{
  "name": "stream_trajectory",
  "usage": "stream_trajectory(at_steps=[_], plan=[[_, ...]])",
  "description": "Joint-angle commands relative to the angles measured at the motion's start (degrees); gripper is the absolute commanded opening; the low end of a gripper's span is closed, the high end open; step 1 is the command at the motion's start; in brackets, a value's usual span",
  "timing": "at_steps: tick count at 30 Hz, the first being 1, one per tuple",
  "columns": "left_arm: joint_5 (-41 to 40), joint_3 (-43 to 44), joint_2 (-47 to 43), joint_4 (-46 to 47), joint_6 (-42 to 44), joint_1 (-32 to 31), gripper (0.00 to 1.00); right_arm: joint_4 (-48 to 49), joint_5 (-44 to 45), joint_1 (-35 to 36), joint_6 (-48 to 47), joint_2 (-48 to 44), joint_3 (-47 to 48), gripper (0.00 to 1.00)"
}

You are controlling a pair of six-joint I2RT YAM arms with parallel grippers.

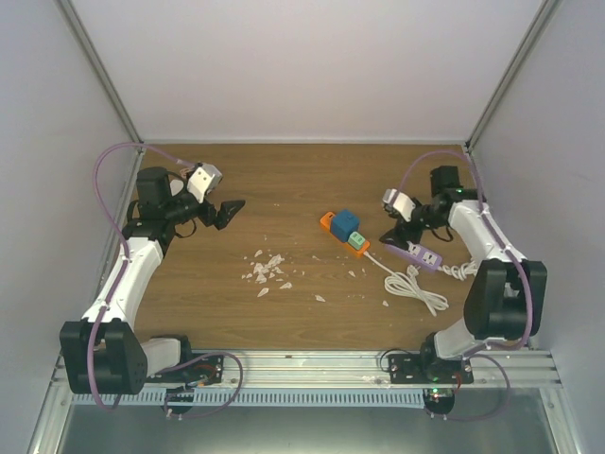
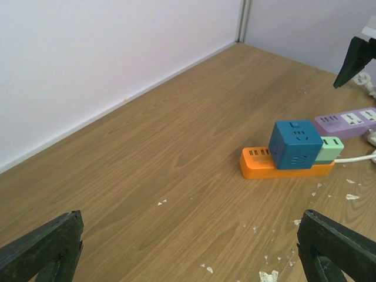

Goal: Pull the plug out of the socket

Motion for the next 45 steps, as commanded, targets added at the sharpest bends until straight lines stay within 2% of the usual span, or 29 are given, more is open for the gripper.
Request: stream_trajectory(at_steps=[1, 9, 16, 19, 28, 32, 35, 40, 45], plan=[[-2.4, 0.1, -1.5, 2.8, -0.9, -0.4, 0.99, 14.0, 0.0, 6.5, 13.4, 1.9, -3.7, 0.86], [-3.5, -0.5, -1.5, 4.0, -2.5, -0.4, 0.99, 25.2, 6.6, 14.7, 18.8, 5.9, -9.5, 0.89], [-3.5, -0.9, -1.8, 4.4, -2.6, -0.4, 0.99, 30.8, 12.0, 16.7, 21.6, 10.5, -11.5, 0.87], [-3.6, -1.2, -2.0, 4.8, -2.7, -0.4, 0.99, 32.1, 12.2, 17.4, 21.4, 11.5, -12.3, 0.81], [-4.6, -2.9, -3.7, 6.6, -2.2, -0.4, 0.99, 32.7, 9.0, 20.0, 19.9, 12.9, -13.6, 0.52], [-4.7, -4.4, -5.6, 7.2, -0.4, -0.4, 0.99, 32.2, 5.6, 22.7, 18.4, 12.5, -14.2, 0.46], [-4.7, -3.2, -5.5, 3.6, 1.3, -0.4, 0.99, 31.7, 3.7, 25.9, 17.5, 12.6, -14.5, 0.45], [-1.0, 0.8, -4.4, -8.3, 9.0, -0.4, 0.99, 31.8, 0.6, 32.4, 17.5, 13.8, -13.6, 0.44], [2.1, 1.4, -6.2, -14.4, 14.5, -0.4, 0.99, 32.8, -0.3, 39.4, 19.8, 15.8, -11.3, 0.44]])
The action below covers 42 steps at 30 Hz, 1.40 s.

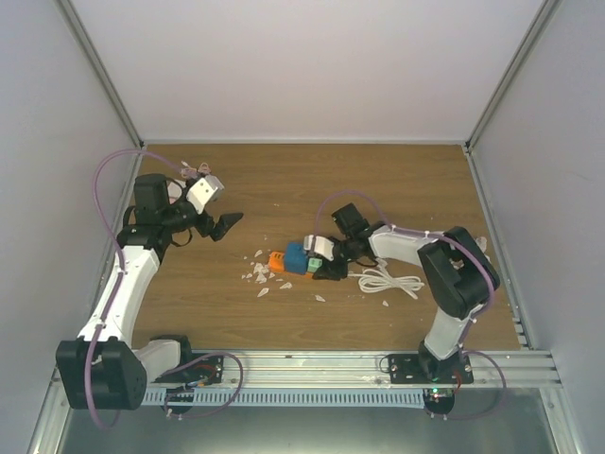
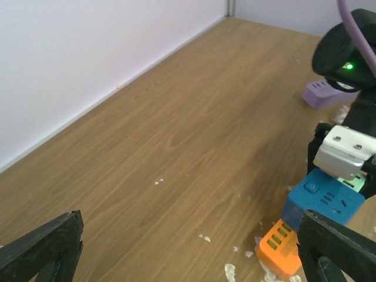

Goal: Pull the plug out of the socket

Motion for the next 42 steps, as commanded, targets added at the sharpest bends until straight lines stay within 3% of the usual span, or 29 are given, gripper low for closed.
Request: stream_trajectory(at_steps=[1, 4, 8, 13, 18, 24, 32, 42], plan=[[5.3, 1.8, -2.1, -7.6, 7.9, -0.4, 0.99, -0.4, -3.9, 6.7, 1.5, 2.9, 2.2, 0.44], [7.9, 2.1, -2.2, -12.1, 11.7, -0.8, 0.99, 0.7, -4.5, 9.9, 3.1, 3.9, 3.5, 0.44], [8.9, 3.9, 0.1, -20.1, 17.1, -5.9, 0.99, 1.5, -6.4, 12.3, 4.5, 4.9, 4.8, 0.46], [3.0, 3.3, 1.8, -23.2, 18.4, -15.5, 0.99, 3.8, -6.4, 12.0, 4.3, 2.7, 2.3, 0.67], [-2.5, 3.2, 2.7, -22.6, 17.8, -25.6, 0.99, 5.5, -10.8, 8.2, 3.0, -2.0, -1.3, 0.76], [-9.6, 5.5, 7.1, -23.4, 17.8, -35.2, 0.98, 5.9, -15.1, 4.3, 0.8, -5.8, -3.9, 0.77], [-19.4, 6.5, 14.1, -23.0, 18.8, -44.7, 0.83, 5.5, -17.9, 3.2, 0.2, -6.0, -3.8, 0.77], [-28.2, 6.4, 18.9, -19.8, 16.7, -48.1, 0.73, 4.2, -18.7, 1.3, -0.4, -5.9, -2.8, 0.77]])
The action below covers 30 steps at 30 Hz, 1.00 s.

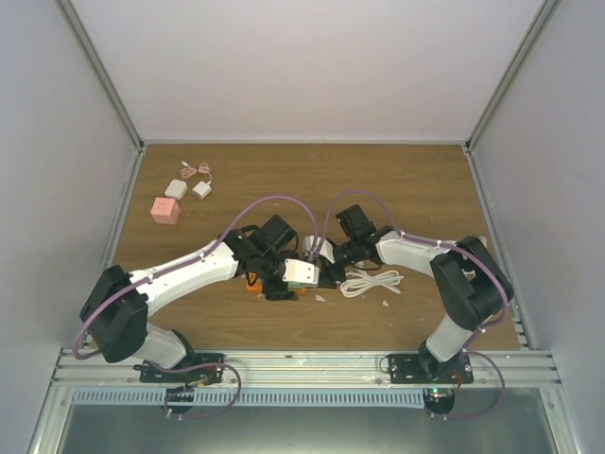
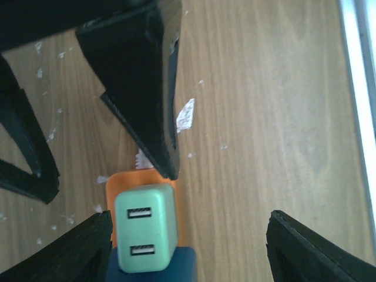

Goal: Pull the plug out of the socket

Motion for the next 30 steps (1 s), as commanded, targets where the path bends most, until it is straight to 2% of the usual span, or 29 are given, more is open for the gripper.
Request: stream_trajectory(at_steps=[1, 10, 19, 30], plan=[[-4.8, 1.0, 1.3, 3.1, -1.2, -0.6, 0.72, -0.8, -1.4, -1.5, -2.0, -0.5, 0.8, 0.76], [-7.9, 1.7, 4.2, 4.1, -1.7, -1.2, 0.65, -2.9, 1.6, -5.2, -1.3, 1.6, 2.9, 0.73], [-8.3, 2.7, 5.1, 2.8, -1.0, -1.9, 0.45, -4.1, 1.7, -6.2, -1.1, 2.9, 3.9, 0.72], [-9.6, 3.9, 3.4, 1.5, 0.1, -1.9, 0.31, -4.5, 1.6, -6.2, -1.0, 3.4, 4.2, 0.72]])
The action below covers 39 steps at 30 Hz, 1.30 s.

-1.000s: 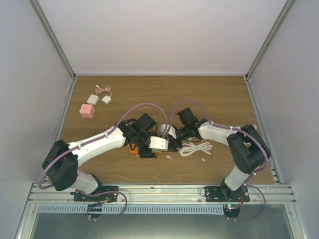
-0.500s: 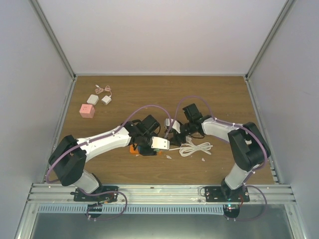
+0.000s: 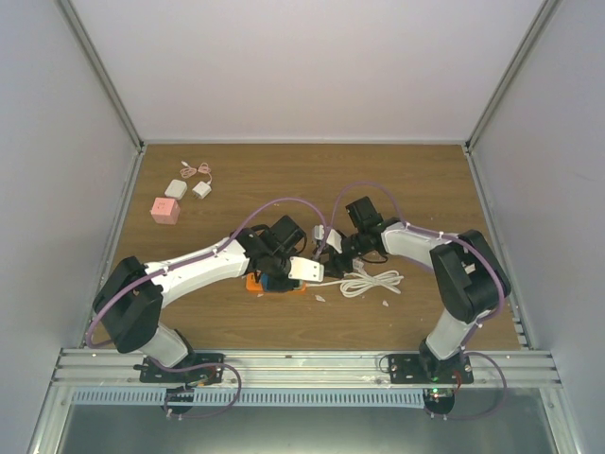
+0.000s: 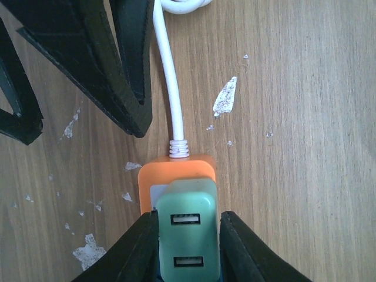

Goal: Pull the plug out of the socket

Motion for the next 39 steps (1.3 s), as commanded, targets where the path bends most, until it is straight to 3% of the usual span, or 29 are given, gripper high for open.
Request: stream_trajectory(at_steps=[1, 5, 11, 29, 39], plan=[[-0.4, 1.8, -1.4, -0.6, 0.9, -0.6, 0.31, -0.8, -0.5, -0.4, 0.0, 0.9, 1.3, 0.72], [-0.2, 1.3, -0.6, -1.1, 0.8, -0.6, 0.44, -0.9, -0.5, -0.4, 0.0, 1.0, 1.2, 0.72], [-1.2, 0.9, 1.0, -0.6, 0.4, -0.6, 0.49, -1.3, -0.7, -0.4, 0.1, 1.3, 1.6, 0.72], [-1.1, 4.3, 2.1, -3.8, 0.3, -0.7, 0.27, -1.5, -0.8, -0.4, -0.1, 1.4, 1.7, 0.72], [-1.4, 8.6, 0.9, -8.0, 0.9, -0.7, 0.23, -1.8, -0.8, -0.4, -0.1, 1.7, 1.9, 0.72]])
